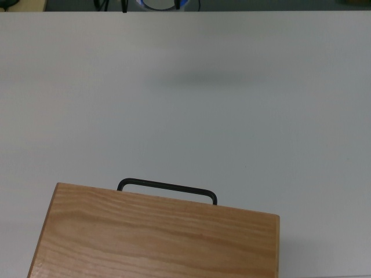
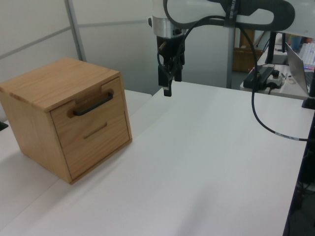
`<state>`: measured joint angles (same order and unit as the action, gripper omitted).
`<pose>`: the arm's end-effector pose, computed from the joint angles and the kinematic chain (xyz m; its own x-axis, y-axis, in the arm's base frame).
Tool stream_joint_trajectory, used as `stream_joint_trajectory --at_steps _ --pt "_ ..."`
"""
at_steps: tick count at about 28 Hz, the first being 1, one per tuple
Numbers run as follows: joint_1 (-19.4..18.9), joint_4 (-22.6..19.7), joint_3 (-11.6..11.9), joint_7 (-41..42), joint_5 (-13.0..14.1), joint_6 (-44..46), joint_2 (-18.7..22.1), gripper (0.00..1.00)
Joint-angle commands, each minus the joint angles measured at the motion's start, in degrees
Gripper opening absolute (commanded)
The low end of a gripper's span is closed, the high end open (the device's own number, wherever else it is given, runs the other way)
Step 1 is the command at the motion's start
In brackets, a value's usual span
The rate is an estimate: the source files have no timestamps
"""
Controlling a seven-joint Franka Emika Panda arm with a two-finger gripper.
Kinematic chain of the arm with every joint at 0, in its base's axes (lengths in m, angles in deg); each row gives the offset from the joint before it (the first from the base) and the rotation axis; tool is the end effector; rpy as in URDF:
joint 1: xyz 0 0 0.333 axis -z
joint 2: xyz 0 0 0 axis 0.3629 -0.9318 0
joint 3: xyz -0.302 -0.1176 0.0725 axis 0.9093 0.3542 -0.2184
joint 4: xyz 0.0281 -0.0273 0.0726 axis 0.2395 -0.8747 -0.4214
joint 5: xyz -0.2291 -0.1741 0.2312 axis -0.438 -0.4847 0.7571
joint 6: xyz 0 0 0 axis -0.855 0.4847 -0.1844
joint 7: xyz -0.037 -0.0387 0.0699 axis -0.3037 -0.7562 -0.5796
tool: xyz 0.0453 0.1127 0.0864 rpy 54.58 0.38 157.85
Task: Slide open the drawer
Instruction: 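Raise the open gripper and swing it toward the wooden cabinet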
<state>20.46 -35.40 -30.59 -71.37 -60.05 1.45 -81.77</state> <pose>0.5464 0.0440 0.6424 0.9791 0.1994 0.0402 0.1969 -0.9787 0.0581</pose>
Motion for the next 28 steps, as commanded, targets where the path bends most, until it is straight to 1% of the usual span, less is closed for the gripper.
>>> stream_joint_trajectory --at_steps 1,6,11,12,14,16,18,19,21,23,24,28 --pt "-0.06 0.02 0.08 -0.73 -0.3 -0.89 0.43 1.0" --pt "-0.06 0.1 0.26 -2.93 -0.56 -0.98 0.34 1.0" --pt "0.11 0.1 0.52 -8.63 -0.91 -0.98 0.51 1.0" --pt "0.29 0.1 0.69 -11.35 -1.08 -0.72 1.04 1.0" --pt "0.38 0.1 0.78 -14.0 -1.61 -0.46 1.31 1.0" --pt "0.38 0.02 0.78 -16.63 -2.66 -0.54 2.44 1.0" --pt "0.64 -0.68 0.78 -20.75 -3.8 -0.54 5.33 1.0" --pt "0.99 -1.21 0.78 -21.91 -3.81 -0.54 6.05 1.0" --pt "1.78 -3.49 0.7 -24.54 -3.72 -0.63 8.5 1.0" --pt "2.22 -6.65 0.61 -27.53 -3.63 -0.89 11.4 1.0" --pt "2.31 -10.06 0.52 -30.24 -3.81 -1.07 14.02 1.0" --pt "2.22 -16.84 0.52 -34.65 -3.81 -1.24 20.19 1.0"
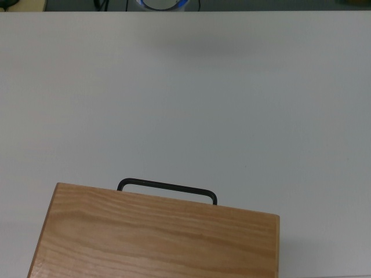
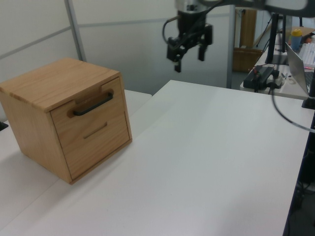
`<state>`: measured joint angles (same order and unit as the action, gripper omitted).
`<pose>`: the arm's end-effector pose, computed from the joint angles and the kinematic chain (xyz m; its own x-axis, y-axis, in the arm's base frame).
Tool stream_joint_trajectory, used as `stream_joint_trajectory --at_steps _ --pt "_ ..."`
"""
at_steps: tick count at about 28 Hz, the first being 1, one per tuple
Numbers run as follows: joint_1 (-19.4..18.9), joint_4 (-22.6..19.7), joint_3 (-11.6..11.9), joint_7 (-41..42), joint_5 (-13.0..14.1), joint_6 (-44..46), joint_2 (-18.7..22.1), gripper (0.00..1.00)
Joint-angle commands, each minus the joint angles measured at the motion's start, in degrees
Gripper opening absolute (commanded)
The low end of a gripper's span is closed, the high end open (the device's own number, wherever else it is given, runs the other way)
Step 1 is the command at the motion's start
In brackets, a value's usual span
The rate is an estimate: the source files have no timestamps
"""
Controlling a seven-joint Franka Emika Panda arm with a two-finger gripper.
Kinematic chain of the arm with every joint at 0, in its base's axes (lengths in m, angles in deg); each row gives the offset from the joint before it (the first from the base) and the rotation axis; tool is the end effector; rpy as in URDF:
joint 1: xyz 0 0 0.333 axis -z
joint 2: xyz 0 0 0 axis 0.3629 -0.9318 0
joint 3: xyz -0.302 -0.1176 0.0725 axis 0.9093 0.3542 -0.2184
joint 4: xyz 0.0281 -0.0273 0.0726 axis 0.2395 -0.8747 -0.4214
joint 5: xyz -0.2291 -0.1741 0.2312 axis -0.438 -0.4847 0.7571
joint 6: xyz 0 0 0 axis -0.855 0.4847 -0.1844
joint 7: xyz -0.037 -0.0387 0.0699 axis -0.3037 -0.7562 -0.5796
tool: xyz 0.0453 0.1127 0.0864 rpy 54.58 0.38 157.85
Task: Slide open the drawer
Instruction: 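Raise the open gripper and swing it toward the wooden cabinet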
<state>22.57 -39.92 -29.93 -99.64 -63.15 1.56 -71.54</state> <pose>0.4879 0.0108 0.7006 0.9251 -0.3356 0.1778 -0.3501 -0.9350 0.0561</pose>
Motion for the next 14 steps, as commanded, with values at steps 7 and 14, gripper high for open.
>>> stream_joint_trajectory --at_steps 7,14 --pt "-0.41 -24.52 -0.49 -13.33 0.08 -1.18 22.43 1.0" --pt "-0.5 -32.19 -0.57 -18.52 2.8 -1.53 30.8 1.0"
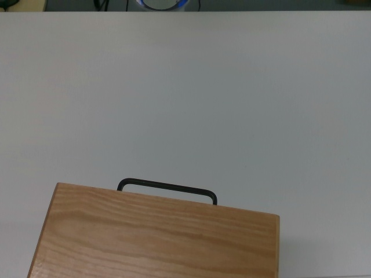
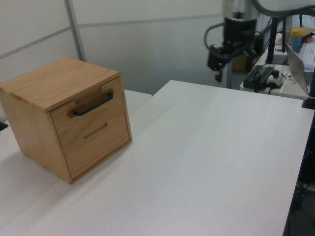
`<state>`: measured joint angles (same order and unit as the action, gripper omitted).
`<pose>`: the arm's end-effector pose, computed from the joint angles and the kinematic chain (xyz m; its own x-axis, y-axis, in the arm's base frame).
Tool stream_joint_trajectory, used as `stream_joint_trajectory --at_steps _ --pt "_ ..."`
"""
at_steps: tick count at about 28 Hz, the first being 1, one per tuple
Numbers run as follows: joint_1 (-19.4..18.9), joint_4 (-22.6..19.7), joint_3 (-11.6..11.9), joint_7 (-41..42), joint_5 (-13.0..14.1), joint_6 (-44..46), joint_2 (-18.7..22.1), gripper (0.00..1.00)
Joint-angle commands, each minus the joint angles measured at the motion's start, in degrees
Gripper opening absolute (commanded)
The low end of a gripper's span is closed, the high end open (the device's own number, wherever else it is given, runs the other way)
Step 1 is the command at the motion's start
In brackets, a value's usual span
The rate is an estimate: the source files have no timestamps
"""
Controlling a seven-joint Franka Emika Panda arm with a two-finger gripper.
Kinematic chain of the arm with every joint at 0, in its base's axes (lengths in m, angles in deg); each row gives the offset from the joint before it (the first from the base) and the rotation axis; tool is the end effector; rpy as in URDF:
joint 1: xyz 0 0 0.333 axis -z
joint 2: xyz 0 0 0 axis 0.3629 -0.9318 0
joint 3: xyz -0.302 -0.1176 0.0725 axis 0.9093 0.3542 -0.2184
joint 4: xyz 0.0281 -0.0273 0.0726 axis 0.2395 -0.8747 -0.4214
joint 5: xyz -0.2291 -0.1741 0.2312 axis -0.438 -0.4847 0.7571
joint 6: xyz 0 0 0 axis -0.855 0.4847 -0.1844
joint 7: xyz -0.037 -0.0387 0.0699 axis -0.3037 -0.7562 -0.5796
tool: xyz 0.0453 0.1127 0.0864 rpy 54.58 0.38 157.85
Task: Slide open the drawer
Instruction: 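Raise the open gripper and swing it toward the wooden cabinet, then lower the gripper to the black handle of the upper drawer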
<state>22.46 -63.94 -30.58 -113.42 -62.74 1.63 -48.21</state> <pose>0.3499 0.0177 0.6863 0.8196 -0.5403 0.1909 -0.5568 -0.8295 0.0431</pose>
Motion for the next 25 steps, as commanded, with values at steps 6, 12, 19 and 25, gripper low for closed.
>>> stream_joint_trajectory --at_steps 6,12,19,25 --pt "-0.21 -13.8 0.07 -17.64 3.97 -6.07 11.78 1.0" --pt "-0.13 -16.97 0.07 -33.98 3.97 -15.39 11.08 1.0" --pt "-0.13 -18.64 -2.04 -50.69 3.97 -27.86 6.95 1.0" --pt "-0.13 -17.68 -2.48 -59.31 2.4 -43.42 -1.83 1.0"
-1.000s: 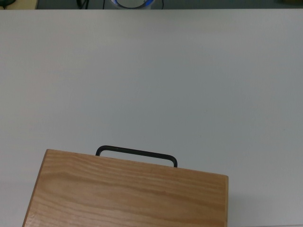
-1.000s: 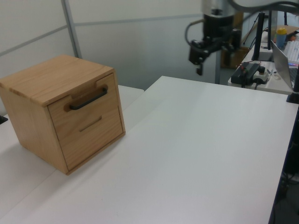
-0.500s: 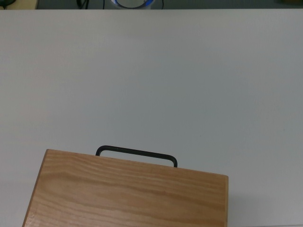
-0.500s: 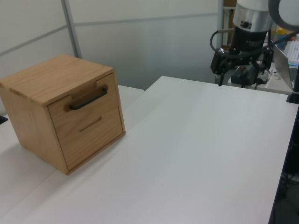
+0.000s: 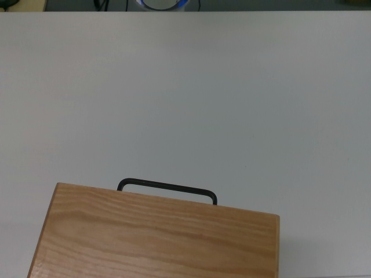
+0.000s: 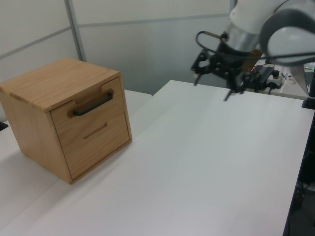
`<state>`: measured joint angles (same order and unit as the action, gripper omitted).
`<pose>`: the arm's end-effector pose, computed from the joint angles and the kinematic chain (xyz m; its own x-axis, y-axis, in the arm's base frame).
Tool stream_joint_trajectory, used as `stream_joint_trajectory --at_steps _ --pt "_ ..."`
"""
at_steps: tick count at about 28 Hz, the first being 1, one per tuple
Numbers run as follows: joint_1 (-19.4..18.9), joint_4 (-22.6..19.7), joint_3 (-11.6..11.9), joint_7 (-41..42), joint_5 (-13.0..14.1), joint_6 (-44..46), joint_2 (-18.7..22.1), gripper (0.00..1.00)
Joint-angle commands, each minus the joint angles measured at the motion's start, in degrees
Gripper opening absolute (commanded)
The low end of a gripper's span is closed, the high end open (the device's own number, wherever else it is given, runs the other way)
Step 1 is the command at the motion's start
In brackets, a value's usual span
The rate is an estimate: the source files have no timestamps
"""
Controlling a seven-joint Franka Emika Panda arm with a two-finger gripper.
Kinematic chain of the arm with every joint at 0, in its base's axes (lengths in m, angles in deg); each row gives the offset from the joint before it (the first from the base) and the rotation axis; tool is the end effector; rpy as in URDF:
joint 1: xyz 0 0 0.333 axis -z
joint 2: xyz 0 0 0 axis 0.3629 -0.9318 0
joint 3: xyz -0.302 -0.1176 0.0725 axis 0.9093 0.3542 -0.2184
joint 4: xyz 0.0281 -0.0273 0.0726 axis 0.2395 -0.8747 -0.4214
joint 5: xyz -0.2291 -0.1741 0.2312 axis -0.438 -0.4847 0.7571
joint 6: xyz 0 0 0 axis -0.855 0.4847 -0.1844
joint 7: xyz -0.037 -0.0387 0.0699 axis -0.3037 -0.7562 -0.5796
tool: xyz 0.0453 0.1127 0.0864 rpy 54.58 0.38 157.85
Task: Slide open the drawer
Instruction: 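Lower the gripper to the black handle of the upper drawer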
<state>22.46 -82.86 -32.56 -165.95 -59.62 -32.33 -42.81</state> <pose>0.3866 0.0474 0.6376 0.1022 -0.9858 0.1336 -0.8757 -0.1529 -0.4581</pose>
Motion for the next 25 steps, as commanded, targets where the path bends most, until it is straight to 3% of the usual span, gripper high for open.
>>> stream_joint_trajectory --at_steps 1,6,12,13,17,25 --pt "-0.04 1.86 -0.5 -7.93 -1.25 -11.22 -8.64 1.0" --pt "-0.21 5.98 -0.59 -12.94 -4.68 -19.05 -16.28 1.0" --pt "-0.3 12.93 -0.85 -13.39 -4.94 -26.52 -26.04 1.0" --pt "-0.3 15.72 -0.85 -13.39 -5.03 -28.18 -29.36 1.0" --pt "-0.21 21.1 -0.85 -13.3 -5.64 -30.57 -35.71 0.99" --pt "-0.21 33.32 -0.76 -13.21 -9.6 -35.84 -49.77 0.97"
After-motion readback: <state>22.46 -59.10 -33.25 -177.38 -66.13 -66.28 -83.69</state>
